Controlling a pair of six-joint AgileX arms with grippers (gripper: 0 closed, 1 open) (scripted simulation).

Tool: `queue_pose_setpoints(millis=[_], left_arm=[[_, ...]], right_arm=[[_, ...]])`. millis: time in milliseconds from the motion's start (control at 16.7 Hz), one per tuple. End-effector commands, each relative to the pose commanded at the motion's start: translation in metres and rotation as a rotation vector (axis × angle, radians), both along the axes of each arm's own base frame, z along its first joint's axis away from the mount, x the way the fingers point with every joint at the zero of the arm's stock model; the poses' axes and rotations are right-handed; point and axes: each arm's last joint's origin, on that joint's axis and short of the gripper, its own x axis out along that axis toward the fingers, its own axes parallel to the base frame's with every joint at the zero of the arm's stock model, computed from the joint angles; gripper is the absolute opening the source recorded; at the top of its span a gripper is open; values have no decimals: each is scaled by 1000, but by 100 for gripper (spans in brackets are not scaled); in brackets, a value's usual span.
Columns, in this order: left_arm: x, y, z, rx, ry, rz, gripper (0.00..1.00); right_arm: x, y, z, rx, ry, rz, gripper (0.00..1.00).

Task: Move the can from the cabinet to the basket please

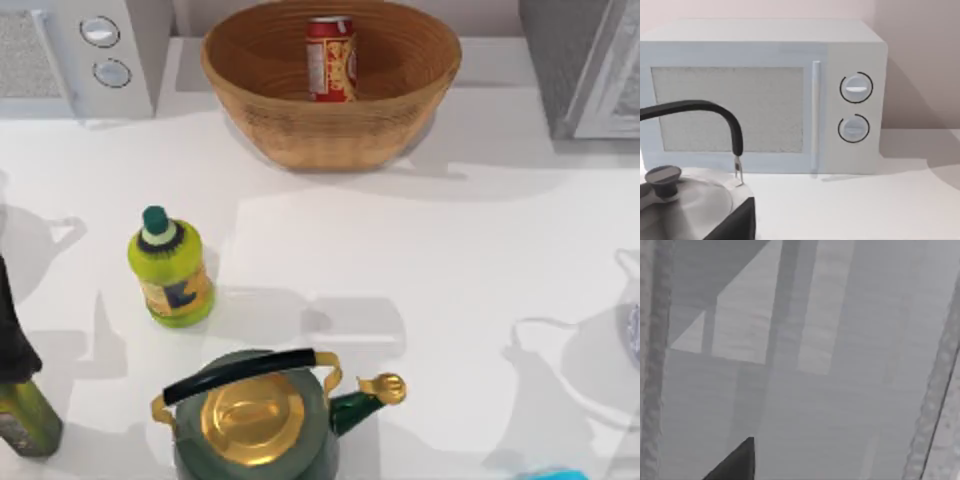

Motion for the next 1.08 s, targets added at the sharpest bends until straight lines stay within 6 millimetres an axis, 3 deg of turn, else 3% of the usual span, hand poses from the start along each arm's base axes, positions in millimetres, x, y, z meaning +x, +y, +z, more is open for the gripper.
queue_pose_setpoints(millis=[240, 480, 840, 1080], left_arm=[[0, 0, 0, 0, 0, 0, 100], [0, 0, 0, 0, 0, 0, 100], [0, 0, 0, 0, 0, 0, 100], [0, 0, 0, 0, 0, 0, 100]], right_arm=[[-11, -46, -43, 78, 87, -37, 100], [-20, -59, -70, 160, 141, -40, 100], [-19, -59, -71, 163, 142, -37, 100], [-11, -77, -54, 157, 141, -36, 100]])
